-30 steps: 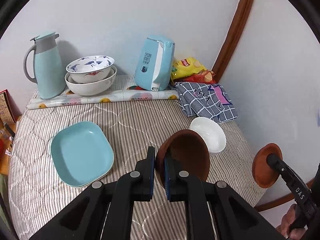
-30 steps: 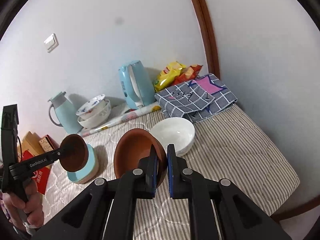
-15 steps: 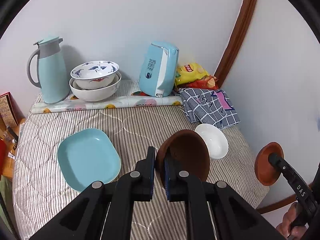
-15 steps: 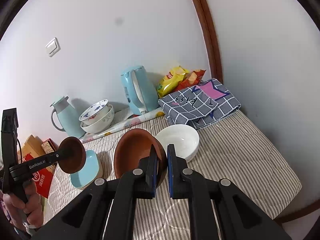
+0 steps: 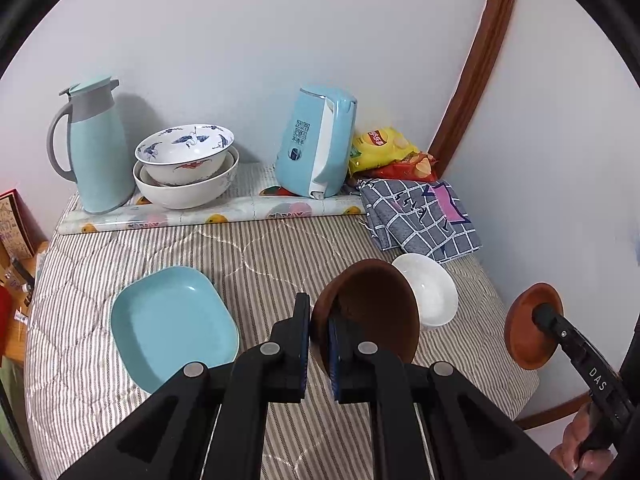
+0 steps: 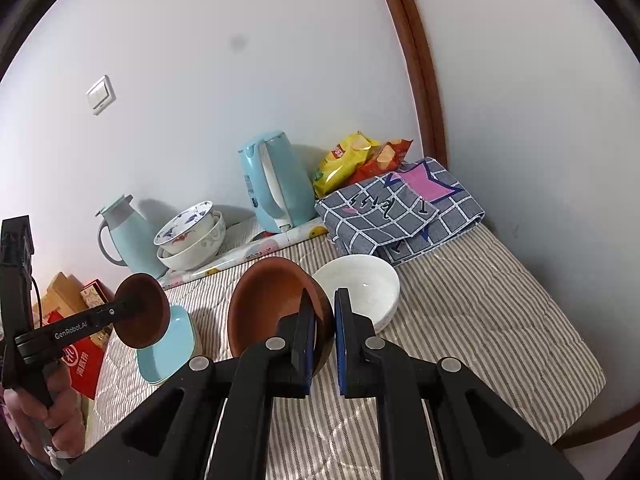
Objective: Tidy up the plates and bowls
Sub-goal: 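Carry the right gripper's brown bowl into the white bowl while the left gripper holds its bowl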
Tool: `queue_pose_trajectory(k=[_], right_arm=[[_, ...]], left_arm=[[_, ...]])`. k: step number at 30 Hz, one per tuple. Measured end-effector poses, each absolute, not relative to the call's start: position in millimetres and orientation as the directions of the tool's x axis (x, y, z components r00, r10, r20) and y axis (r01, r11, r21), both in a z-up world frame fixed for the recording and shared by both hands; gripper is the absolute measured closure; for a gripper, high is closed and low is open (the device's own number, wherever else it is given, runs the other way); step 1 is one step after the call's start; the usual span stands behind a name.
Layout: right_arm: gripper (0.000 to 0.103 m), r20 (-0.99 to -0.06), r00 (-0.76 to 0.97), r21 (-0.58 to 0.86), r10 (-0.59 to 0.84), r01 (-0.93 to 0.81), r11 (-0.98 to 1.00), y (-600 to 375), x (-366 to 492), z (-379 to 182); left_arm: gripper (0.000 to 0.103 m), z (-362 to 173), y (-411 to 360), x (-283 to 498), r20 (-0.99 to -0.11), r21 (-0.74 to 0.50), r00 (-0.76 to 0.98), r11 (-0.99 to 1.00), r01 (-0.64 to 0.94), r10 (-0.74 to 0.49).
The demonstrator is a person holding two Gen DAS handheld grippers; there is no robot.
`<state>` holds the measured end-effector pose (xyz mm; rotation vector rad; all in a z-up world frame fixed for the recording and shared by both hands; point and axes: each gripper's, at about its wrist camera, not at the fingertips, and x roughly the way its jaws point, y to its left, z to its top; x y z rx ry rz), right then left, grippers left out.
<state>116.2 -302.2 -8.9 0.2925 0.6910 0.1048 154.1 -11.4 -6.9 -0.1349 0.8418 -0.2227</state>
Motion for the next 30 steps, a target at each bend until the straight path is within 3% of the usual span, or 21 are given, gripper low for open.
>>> queue_pose_trajectory(k=[30], right_arm=[[0.094, -0.713, 0.679, 0.275, 0.174, 0.042, 0.961, -309, 203, -66]], left_arm=[[0.095, -31, -41, 237, -0.762, -0.179, 0.602, 0.971, 0.156, -0.237]])
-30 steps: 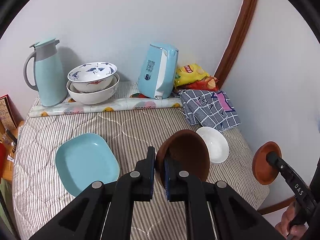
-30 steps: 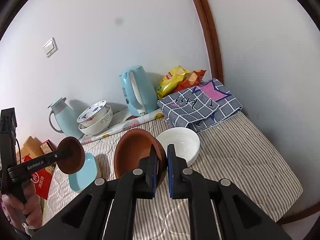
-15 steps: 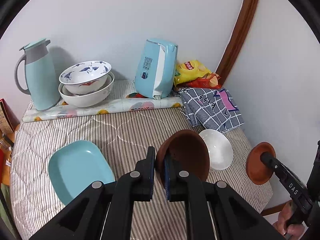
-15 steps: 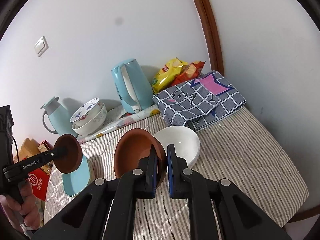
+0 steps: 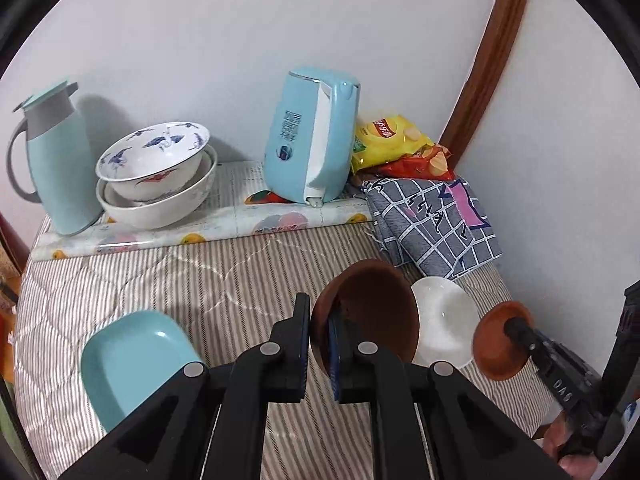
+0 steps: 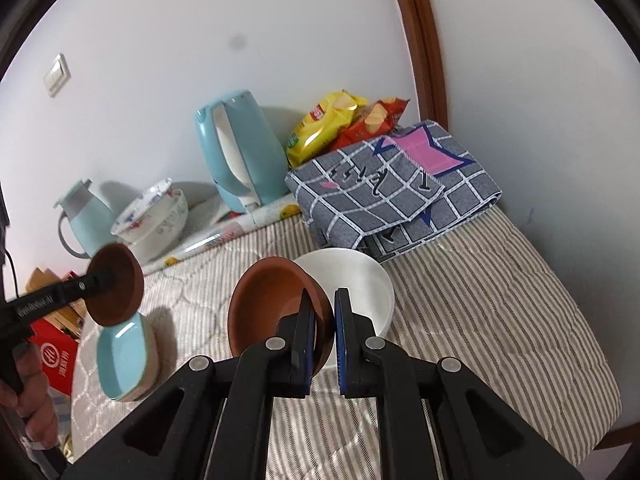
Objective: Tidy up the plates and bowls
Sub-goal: 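Carry the right gripper's brown bowl into the white bowl while the left gripper holds its bowl, then open the right gripper to release the brown bowl inside the white bowl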
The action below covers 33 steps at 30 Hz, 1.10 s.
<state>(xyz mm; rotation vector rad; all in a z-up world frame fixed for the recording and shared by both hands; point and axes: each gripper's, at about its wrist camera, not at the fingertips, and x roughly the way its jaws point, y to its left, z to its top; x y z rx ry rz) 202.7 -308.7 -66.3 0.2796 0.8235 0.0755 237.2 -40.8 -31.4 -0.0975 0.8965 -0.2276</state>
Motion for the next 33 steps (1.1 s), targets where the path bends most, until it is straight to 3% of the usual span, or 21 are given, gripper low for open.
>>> queue_pose_trajectory(k=[33], right_arm=[[0.094, -0.827, 0.541, 0.203, 0.151, 0.038, 0.978, -295, 279, -139]], left_arm=[[0.094, -84, -56, 299, -0.813, -0.179, 0.529, 0.969, 0.172, -0.244]])
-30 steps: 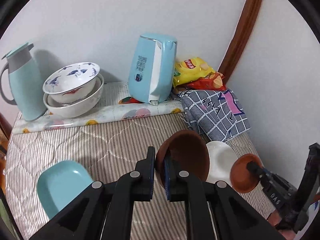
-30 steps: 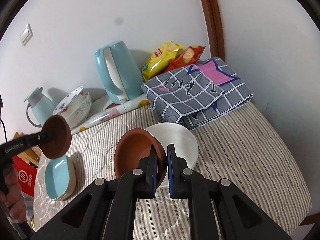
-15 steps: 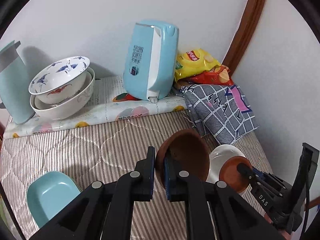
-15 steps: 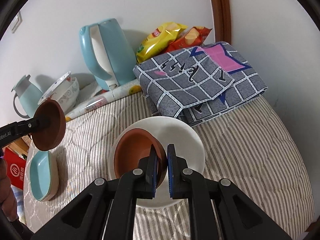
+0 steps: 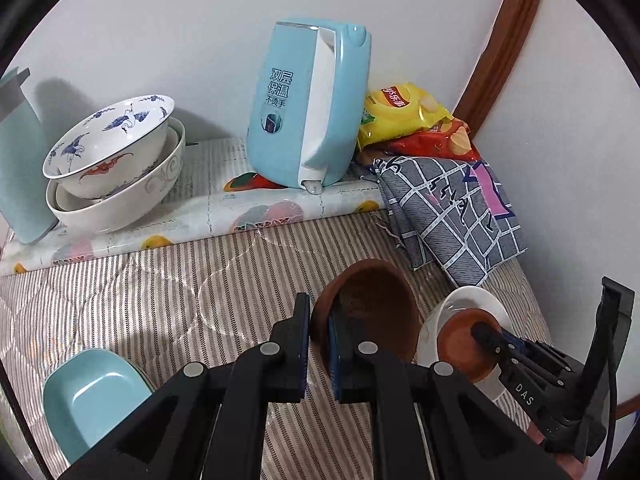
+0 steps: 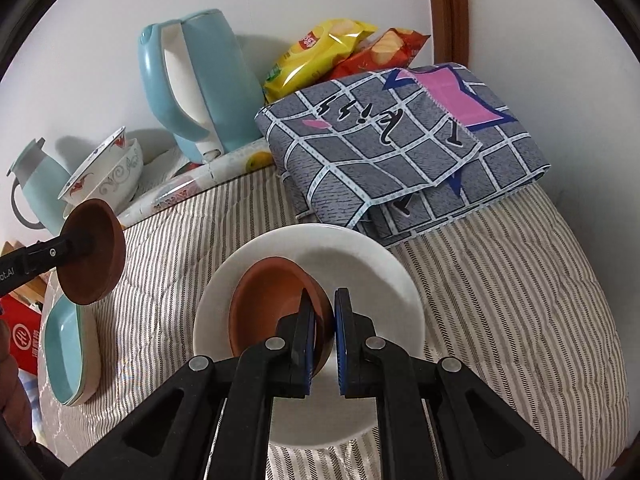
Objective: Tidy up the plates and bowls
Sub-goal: 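Open the right gripper to release the brown bowl inside the white bowl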
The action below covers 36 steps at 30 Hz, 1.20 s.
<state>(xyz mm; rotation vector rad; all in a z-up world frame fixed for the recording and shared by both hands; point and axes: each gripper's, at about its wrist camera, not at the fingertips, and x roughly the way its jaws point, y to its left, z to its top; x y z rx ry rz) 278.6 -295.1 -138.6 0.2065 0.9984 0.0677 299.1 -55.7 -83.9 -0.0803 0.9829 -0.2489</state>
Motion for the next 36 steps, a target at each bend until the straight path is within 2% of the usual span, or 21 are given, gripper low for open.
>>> queue_pose_trajectory(k=[17, 23, 36], right_arm=[[0.093, -0.860, 0.494, 0.170, 0.123, 0.050, 0.984, -296, 282, -149], [0.093, -0.875, 0.484, 0.029, 0.014, 0.023, 0.999, -284, 285, -150], [0.089, -0.885, 0.460, -0.100, -0.068, -0.044, 0.994, -267, 288, -158]], left_arm=[[0.094, -92, -49, 299, -0.825, -0.178, 0.511, 0.969, 0.169, -0.241], [0.094, -91, -52, 298, -0.827, -0.166, 0.508, 0.968, 0.189, -0.241], [0.094, -93, -48, 298, -0.837, -0.143, 0.498, 0.969, 0.201, -0.227]])
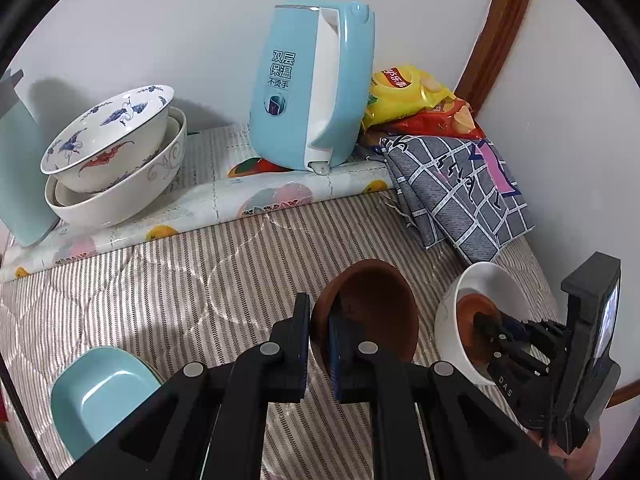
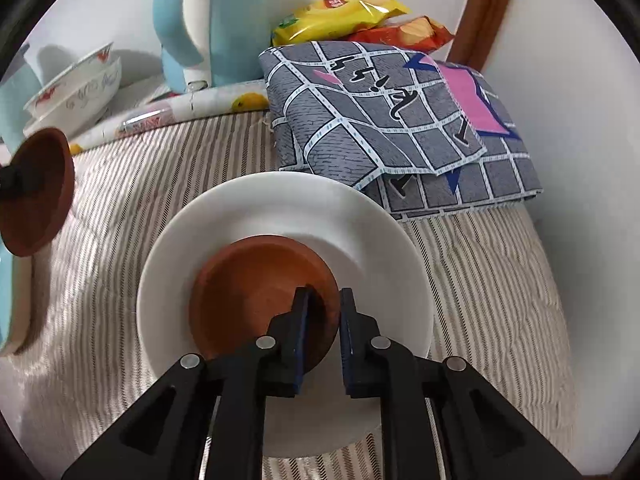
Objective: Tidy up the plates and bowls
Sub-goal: 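Open the right gripper to release the brown bowl inside the white bowl, then lower the left gripper's brown bowl into the white bowl and open it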
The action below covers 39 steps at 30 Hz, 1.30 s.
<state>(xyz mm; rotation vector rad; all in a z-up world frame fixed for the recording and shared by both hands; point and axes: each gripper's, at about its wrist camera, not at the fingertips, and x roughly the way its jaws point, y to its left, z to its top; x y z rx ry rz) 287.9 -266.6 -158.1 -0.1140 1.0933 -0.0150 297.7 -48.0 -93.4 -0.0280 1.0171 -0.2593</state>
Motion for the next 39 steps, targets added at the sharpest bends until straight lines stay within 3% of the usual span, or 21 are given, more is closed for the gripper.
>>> queue_pose_trajectory(k=[12, 16, 21, 39], right_arm=[[0.078, -0.873, 0.481, -0.121, -0.080, -0.054, 0.991, -265, 291, -158], [0.058, -0.854, 0.513, -0.133, -0.089, -0.049, 0.990, -264, 290, -152], [0.042, -0.844, 0.534, -0.100, -0.047, -0.071, 0.992, -265, 286, -145], [0.041, -0.771, 0.636, 0.006, 0.008, -0.005, 1.000, -299, 231, -99]], left_arm=[[0.094, -95, -36, 298, -0.835, -0.149, 0.502, 0.971, 0.188, -0.225], [0.094, -97, -31, 296, -0.833, -0.163, 0.502, 0.971, 0.176, -0.231], [0.094, -97, -31, 293, -0.834, -0.165, 0.501, 0.971, 0.172, -0.231], [0.094, -72, -69, 259, -0.817, -0.155, 0.523, 0.967, 0.204, -0.242]])
